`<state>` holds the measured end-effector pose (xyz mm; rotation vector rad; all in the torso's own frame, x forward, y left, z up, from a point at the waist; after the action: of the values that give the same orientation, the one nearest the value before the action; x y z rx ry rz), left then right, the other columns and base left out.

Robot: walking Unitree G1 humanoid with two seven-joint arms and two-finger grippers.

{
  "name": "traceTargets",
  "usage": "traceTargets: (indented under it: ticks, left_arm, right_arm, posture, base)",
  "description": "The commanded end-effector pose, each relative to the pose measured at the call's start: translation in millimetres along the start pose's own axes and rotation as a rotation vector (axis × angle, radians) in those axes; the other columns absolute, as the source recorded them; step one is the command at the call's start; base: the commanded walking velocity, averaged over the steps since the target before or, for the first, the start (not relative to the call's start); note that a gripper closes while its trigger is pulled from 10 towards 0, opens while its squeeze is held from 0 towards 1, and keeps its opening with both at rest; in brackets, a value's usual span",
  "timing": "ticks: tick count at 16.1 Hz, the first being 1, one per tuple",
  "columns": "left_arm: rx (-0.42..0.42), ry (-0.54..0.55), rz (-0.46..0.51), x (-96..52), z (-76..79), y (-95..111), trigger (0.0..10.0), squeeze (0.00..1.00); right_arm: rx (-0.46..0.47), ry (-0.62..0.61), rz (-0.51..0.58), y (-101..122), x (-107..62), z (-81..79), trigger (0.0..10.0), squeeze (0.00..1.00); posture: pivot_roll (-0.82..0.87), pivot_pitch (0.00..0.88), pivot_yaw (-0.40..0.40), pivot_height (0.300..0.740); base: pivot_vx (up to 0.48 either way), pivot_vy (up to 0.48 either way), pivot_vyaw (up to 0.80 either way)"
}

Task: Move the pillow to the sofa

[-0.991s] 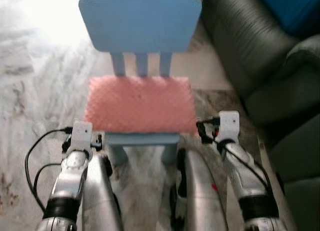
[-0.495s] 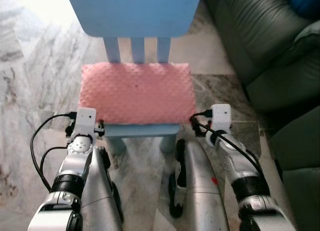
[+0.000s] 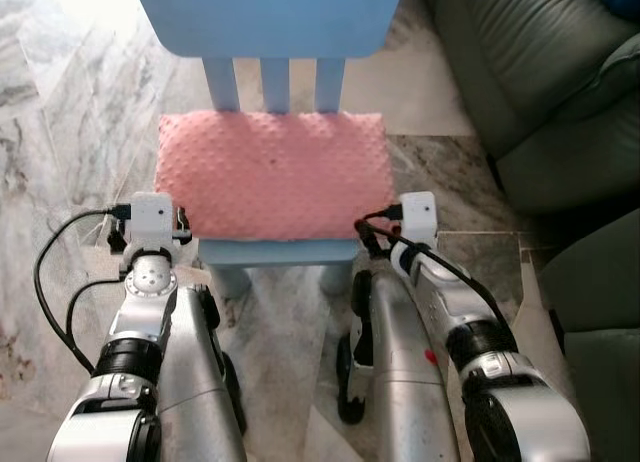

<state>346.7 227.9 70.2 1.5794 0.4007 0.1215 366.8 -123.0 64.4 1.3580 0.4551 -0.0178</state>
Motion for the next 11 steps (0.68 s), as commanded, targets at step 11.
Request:
traceTargets:
  ticks: [11]
  left_arm:
    - [-0.064, -0.015, -0.048, -0.5, 14.1, -21.1, 10.0, 0.00]
  right_arm:
    - [-0.063, 0.029, 0.074, -3.0, 5.7, -20.9, 10.0, 0.00]
  posture:
    - [0.07, 0.463, -0.085, 0.517]
  base:
    - [0.000, 0.000, 0.00]
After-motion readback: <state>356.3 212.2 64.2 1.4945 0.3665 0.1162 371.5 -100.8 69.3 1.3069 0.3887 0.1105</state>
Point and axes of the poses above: a point about 5 cm out from each wrist's last joint towards the gripper, its own x axis pointing out of the wrist towards the gripper, its own y axis along the axis of the wrist's last joint, z = x × y, the point moved 2 cm from there along x, pointing out of the wrist towards the gripper, and after that the axes turned 13 degrees about -x, right-handed, at the moved point
